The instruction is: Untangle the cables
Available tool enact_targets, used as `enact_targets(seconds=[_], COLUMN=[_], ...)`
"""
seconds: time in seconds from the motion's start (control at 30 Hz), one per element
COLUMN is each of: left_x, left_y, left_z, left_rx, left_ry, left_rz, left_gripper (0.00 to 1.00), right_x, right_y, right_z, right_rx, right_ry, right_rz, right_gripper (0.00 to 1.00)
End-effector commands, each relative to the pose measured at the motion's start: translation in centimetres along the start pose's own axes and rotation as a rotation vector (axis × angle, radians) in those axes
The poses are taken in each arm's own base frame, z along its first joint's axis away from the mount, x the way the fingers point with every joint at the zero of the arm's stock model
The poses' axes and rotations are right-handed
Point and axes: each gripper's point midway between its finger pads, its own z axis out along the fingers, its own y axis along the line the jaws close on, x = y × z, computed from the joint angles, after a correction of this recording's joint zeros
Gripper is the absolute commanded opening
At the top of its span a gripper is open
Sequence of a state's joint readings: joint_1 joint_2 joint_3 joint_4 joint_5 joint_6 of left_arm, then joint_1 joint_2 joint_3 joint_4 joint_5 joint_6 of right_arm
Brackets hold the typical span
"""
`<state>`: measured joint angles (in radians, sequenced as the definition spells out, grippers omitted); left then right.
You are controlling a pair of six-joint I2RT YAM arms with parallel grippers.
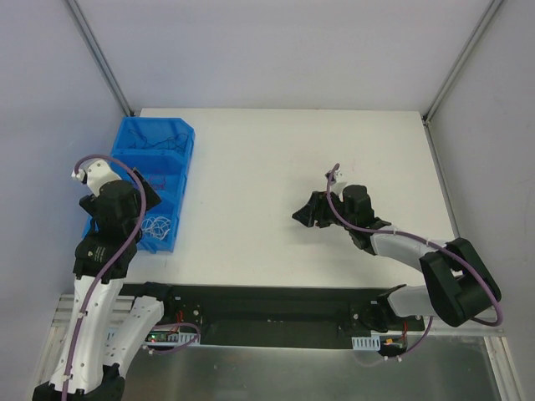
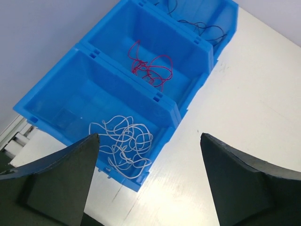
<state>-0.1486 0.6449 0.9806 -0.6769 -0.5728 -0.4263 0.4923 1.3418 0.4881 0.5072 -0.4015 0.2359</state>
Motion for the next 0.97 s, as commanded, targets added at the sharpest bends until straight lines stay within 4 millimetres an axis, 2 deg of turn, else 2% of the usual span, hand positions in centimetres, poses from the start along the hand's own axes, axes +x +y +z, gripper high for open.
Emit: enact_targets(seconds=[0.0,0.13,0.2,0.33,0.47,0.53,0.63,0.7,0.73,0.93], left_x=[-1.2,-0.6,-0.5,-0.6,-1.8,-2.1,-3.0,-3.5,-3.7,-4.7], left_y=[-2.8,-6.5,-8.9,-12.8,-14.9,-15.5,-15.8,-15.4,-15.2,-14.1], left_z=[-1.4,-2.6,-3.9,-7.2,-10.2,-11.9,-14.4,-15.8,-16.2,-17.9], left_rx=[0.171,0.392,0.546,0.84,1.044,1.142,1.259,1.294,1.304,1.309], left_ry=[-0.001,0.055,0.079,0.081,0.006,-0.035,-0.112,-0.178,-0.209,-0.314], left_rz=[-0.017,0.025,0.056,0.101,0.109,0.119,0.129,0.127,0.129,0.134], left_gripper=[0.89,0.95,0.96,0.99,0.99,0.99,0.99,0.99,0.99,0.99], right_x=[-1.8,-2.1,-2.6,-4.3,-6.3,-7.7,-9.3,-9.8,-9.5,-9.4], right_y=[1.0,0.2,-0.4,-2.1,-2.7,-1.4,2.5,4.9,5.2,6.4], right_z=[-0.5,-1.3,-2.4,-5.8,-9.7,-12.0,-16.2,-19.1,-20.1,-26.6], right_rx=[-0.031,0.019,0.062,0.198,0.315,0.32,0.233,0.163,0.156,0.152], right_ry=[-0.063,-0.112,-0.166,-0.336,-0.467,-0.518,-0.603,-0.668,-0.683,-0.855], right_rz=[-0.04,-0.064,-0.084,-0.14,-0.185,-0.204,-0.247,-0.27,-0.261,-0.188], right_gripper=[0.63,0.63,0.63,0.64,0.68,0.72,0.78,0.9,0.96,0.96])
